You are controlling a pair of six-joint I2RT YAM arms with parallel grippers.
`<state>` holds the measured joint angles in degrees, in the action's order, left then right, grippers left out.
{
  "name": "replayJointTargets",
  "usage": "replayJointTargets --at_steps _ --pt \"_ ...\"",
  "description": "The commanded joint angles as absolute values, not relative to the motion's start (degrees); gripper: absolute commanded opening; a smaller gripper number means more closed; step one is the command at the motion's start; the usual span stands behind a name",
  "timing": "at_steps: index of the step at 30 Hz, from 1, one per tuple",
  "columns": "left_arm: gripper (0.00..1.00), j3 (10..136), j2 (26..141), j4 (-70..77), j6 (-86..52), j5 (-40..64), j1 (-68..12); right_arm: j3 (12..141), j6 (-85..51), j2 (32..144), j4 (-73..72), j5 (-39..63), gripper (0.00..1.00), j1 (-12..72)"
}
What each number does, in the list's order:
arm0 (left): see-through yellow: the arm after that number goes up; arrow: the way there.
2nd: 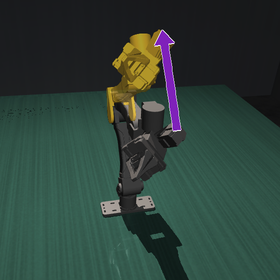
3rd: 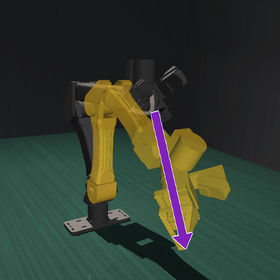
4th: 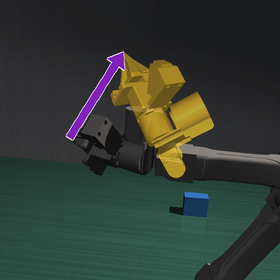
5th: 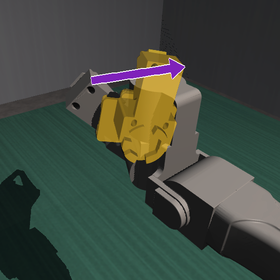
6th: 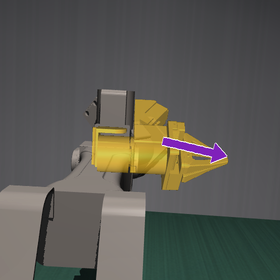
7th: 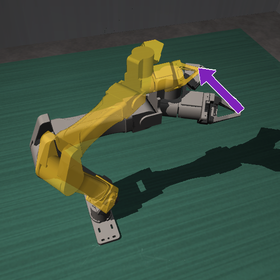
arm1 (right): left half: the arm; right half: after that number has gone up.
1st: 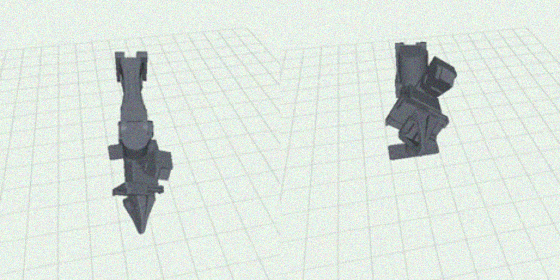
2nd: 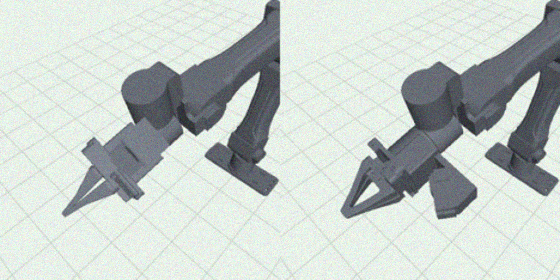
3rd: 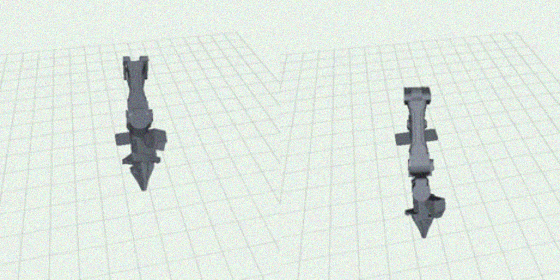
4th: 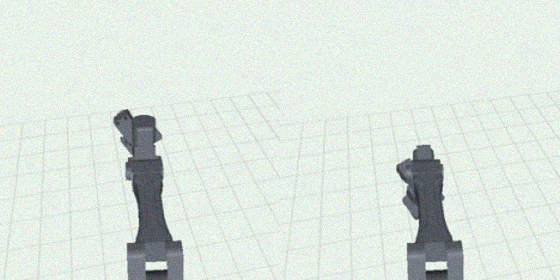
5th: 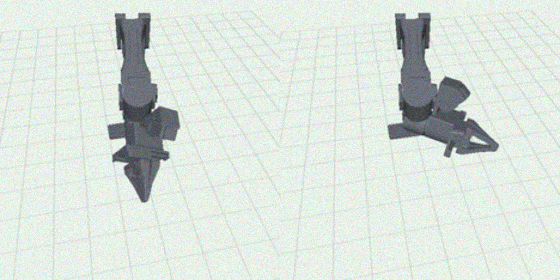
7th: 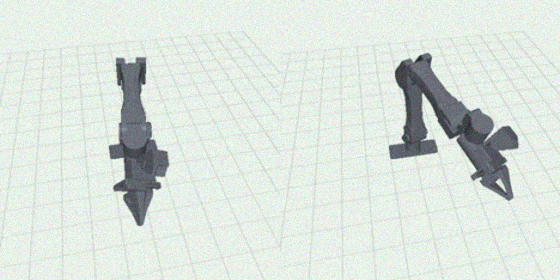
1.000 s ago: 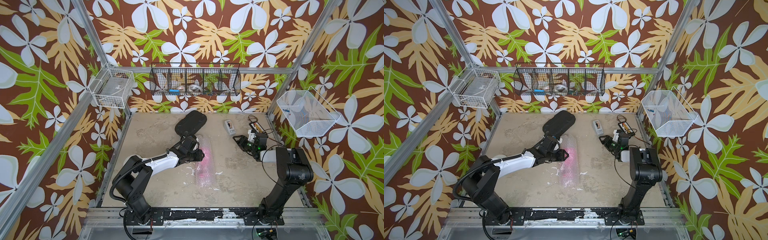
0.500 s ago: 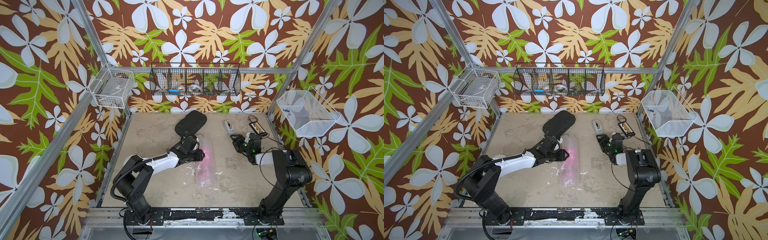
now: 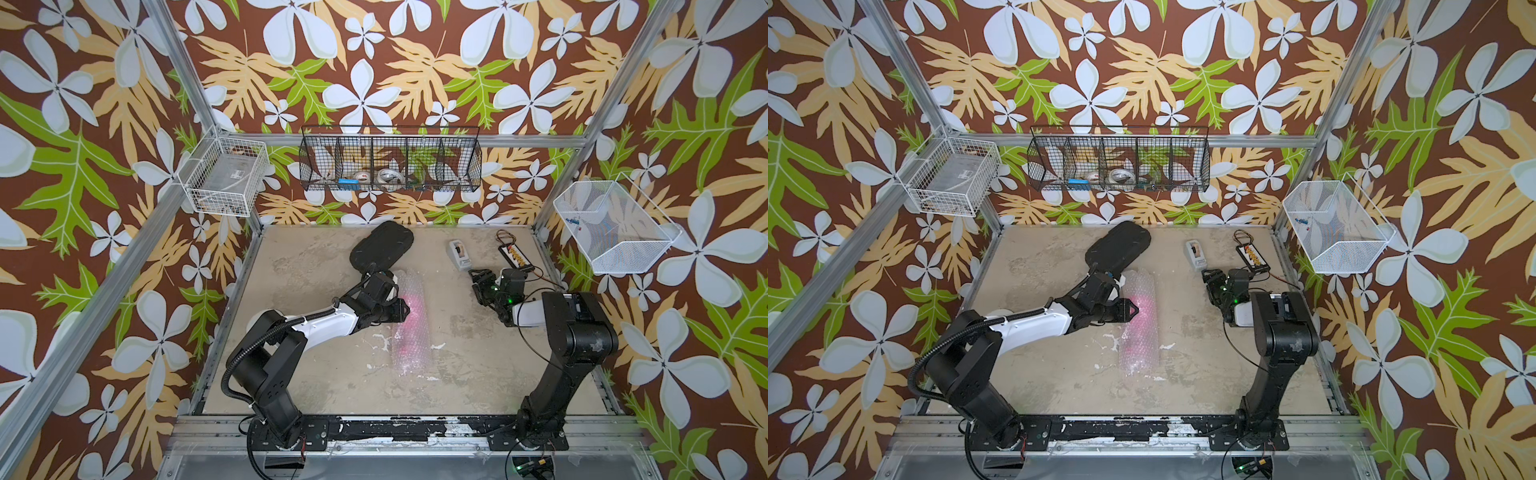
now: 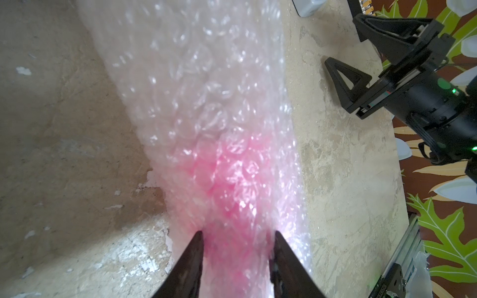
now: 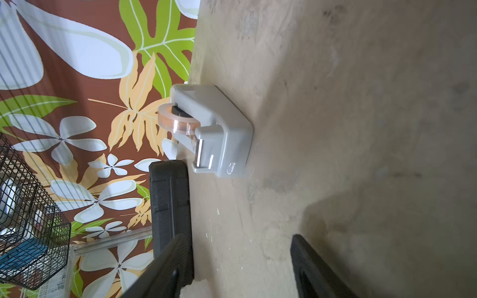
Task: Wrap wine glasses in bubble wrap
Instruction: Tear off the tape using the Tape Cutter.
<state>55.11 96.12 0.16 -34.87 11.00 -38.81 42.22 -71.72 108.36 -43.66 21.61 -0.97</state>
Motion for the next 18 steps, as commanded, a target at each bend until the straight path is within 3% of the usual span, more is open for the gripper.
replayJointTargets --at_steps 1,14,18 --pt "0.43 54.9 96.3 -1.4 -35.1 11.2 -38.8 43.2 -70.9 109.3 -45.2 22.4 0.67 -1.1" --pt "0.43 55.2 96.8 -1.6 -35.1 11.5 -38.8 50.4 -57.8 112.1 -37.6 23.7 0.67 -4.0" --pt "0.42 55.1 97.1 -1.6 -35.1 11.5 -38.8 53.5 -53.5 115.6 -39.1 29.6 0.66 -5.1"
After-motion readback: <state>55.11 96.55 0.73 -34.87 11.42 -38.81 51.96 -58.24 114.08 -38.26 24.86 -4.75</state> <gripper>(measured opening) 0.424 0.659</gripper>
